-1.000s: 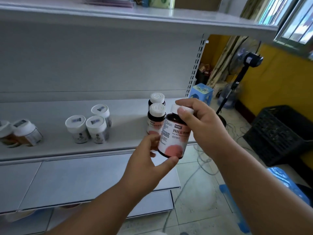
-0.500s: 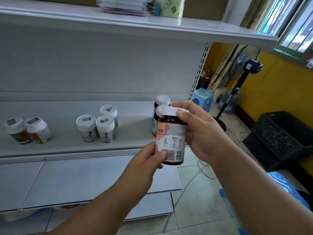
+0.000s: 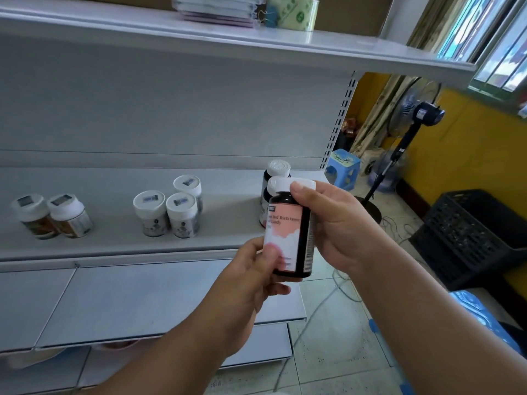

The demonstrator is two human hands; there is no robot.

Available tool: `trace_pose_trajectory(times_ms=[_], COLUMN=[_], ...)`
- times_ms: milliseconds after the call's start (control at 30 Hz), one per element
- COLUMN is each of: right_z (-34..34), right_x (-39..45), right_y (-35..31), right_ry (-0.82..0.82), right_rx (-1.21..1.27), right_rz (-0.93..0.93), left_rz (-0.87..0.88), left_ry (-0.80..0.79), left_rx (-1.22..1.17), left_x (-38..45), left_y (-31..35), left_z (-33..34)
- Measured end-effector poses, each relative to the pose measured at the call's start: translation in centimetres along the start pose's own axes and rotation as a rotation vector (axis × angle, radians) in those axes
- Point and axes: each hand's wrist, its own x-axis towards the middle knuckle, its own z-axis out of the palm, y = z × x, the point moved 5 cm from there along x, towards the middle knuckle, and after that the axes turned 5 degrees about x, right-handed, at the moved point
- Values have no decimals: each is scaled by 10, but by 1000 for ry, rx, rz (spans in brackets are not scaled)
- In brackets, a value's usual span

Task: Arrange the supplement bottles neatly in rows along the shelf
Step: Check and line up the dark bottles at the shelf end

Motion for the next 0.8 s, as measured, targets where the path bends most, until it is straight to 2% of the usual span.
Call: trace_pose_trajectory(times_ms=[167, 267, 400, 600, 700, 800], right_z=[3, 4, 11, 4, 8, 10], right_x=[-4, -3, 1, -2, -1, -4], right_y=[3, 1, 2, -2, -5, -10], right_ry=[-68, -87, -30, -79, -44, 29], right_rx=[131, 73, -2, 30, -5, -133], right_rz=[121, 65, 35, 45, -26, -142], left_rz=[-30, -26, 22, -52, -28, 45], left_ry=[-25, 0, 40, -15, 25, 25], left_rx=[-121, -98, 2, -163, -71, 232], left_x=[0, -1, 1, 0, 1, 2], left_y=[-4, -5, -5, 0, 1, 10], left_z=[-2, -4, -3, -4, -6, -7])
